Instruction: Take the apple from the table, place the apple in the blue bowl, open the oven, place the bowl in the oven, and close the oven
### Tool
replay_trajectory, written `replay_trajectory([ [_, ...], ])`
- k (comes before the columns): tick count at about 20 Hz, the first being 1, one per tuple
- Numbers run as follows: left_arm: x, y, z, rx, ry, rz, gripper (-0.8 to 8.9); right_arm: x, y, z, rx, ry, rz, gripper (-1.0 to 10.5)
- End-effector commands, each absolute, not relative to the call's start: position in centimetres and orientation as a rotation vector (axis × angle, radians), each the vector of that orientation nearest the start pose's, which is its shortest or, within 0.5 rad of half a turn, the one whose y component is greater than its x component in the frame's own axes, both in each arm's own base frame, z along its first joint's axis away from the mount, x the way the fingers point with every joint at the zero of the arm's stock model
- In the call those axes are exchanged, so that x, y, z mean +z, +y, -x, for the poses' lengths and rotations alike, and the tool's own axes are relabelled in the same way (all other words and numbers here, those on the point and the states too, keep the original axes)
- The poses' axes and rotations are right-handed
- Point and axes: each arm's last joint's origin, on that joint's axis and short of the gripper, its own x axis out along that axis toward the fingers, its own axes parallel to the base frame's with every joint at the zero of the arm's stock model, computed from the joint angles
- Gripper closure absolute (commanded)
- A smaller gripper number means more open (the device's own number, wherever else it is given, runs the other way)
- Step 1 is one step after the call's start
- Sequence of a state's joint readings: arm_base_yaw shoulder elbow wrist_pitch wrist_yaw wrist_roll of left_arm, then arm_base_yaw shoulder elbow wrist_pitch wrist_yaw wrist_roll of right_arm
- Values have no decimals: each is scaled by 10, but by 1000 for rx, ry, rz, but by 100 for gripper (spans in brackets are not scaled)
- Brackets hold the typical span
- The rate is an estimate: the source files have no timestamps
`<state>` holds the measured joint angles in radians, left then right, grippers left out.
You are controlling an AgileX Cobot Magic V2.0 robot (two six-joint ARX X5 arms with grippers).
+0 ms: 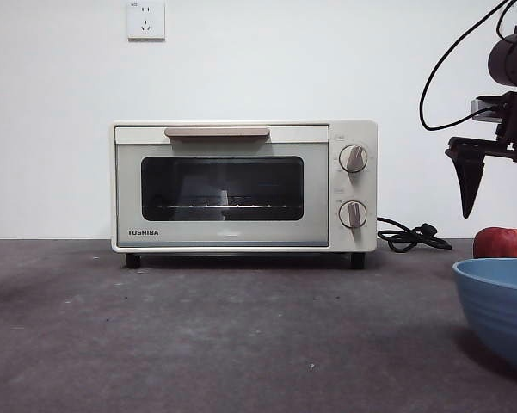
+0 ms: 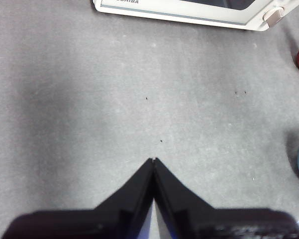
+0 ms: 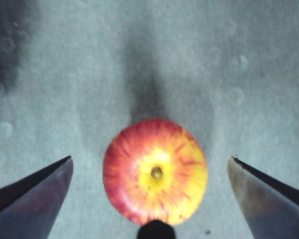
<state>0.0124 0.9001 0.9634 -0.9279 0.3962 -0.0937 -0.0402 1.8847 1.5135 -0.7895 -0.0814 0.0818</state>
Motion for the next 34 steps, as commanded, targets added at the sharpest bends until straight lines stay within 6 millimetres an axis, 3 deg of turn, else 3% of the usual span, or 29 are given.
replay_trajectory([
  [1, 314, -9, -159, -328, 864, 251, 818, 220, -13, -395, -12, 1187, -140, 375],
  [8, 314, -9, -159, -329, 859, 250, 818, 194, -7, -405, -8, 1235, -130, 388],
  [12, 314, -9, -159, -328, 860, 251, 818, 184, 0, -406, -8, 1274, -116, 632],
  [14, 314, -9, -159, -328, 864, 251, 818, 183, 0, -405, -12, 1289, -112, 973],
  [18, 314, -9, -159, -329, 868, 252, 818, 184, -2, -401, -66, 1322, -74, 956],
  [21, 313, -9, -159, -328, 872, 253, 818, 202, -2, -393, -61, 1313, -77, 956],
  [25, 312, -9, -157, -326, 897, 257, 818, 247, 8, -366, 26, 1291, -76, 955],
  [30, 312, -9, -157, -328, 894, 253, 818, 306, 48, -317, 180, 1236, -24, 954],
  [34, 312, -9, -157, -342, 887, 220, 818, 332, 88, -274, 322, 1225, 83, 949],
])
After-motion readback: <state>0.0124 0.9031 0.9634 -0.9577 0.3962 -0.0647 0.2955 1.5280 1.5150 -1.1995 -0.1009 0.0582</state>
